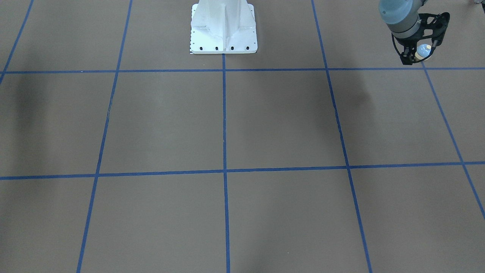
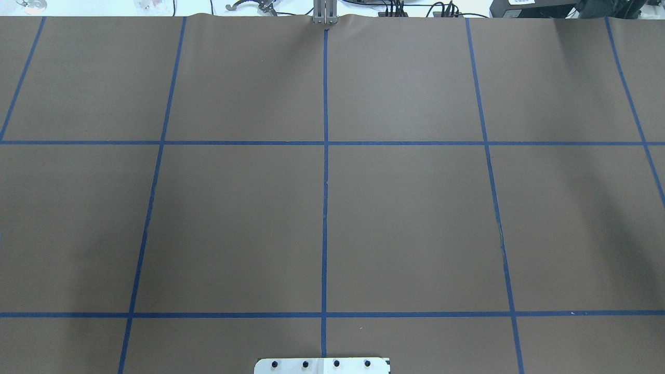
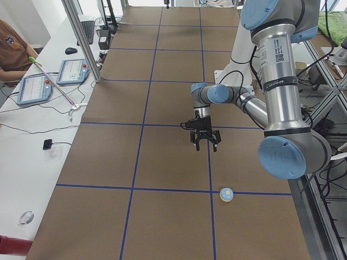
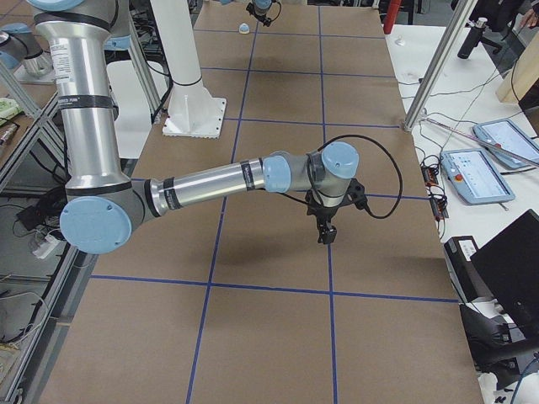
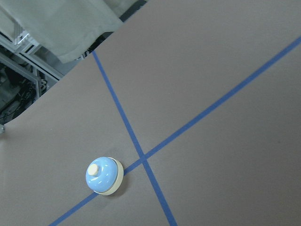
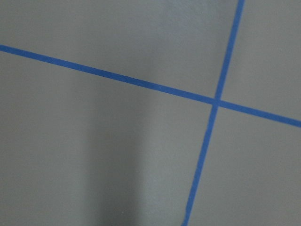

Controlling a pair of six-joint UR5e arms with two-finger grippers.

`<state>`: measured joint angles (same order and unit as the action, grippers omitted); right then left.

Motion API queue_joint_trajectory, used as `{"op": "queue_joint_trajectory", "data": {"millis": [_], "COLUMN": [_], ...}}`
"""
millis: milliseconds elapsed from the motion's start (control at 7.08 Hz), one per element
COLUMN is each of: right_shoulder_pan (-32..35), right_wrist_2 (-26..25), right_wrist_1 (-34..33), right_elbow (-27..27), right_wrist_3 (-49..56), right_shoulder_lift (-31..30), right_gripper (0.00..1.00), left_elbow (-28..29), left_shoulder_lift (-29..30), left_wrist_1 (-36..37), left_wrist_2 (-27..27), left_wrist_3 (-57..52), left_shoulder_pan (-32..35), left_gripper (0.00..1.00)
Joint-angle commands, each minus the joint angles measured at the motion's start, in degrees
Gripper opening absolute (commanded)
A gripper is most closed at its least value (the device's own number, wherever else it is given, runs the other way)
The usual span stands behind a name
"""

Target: Place and press bell with both arms

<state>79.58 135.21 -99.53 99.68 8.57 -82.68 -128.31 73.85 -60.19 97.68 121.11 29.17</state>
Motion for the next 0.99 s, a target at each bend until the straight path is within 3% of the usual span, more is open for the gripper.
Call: {"op": "queue_joint_trajectory", "data": {"millis": [0,424,847], "right_shoulder_pan": [-5.0,-7.1,-9.0], "right_wrist_2": [-3.1,-2.3,-1.8], "right_wrist_1": [0.1,2.4,2.9], "right_elbow": [0.1,0.2,0.9], "right_wrist_3": [-4.6,-5.7,-11.3], "right_shoulder_lift": [7.1,6.7,8.4], "right_gripper": [1.00,1.00,1.00], "left_elbow": [6.2,11.7,17.6], "left_shoulder_lift": [-2.0,-2.8,-2.8], "left_wrist_1": [-0.4,-0.5,-5.2], "left_wrist_2": [0.0,0.6,1.7], "left_wrist_3": [9.4,25.7,36.4], "left_shoulder_pan": [-0.9,-3.0,-6.8], "left_gripper": [1.00,1.00,1.00]}}
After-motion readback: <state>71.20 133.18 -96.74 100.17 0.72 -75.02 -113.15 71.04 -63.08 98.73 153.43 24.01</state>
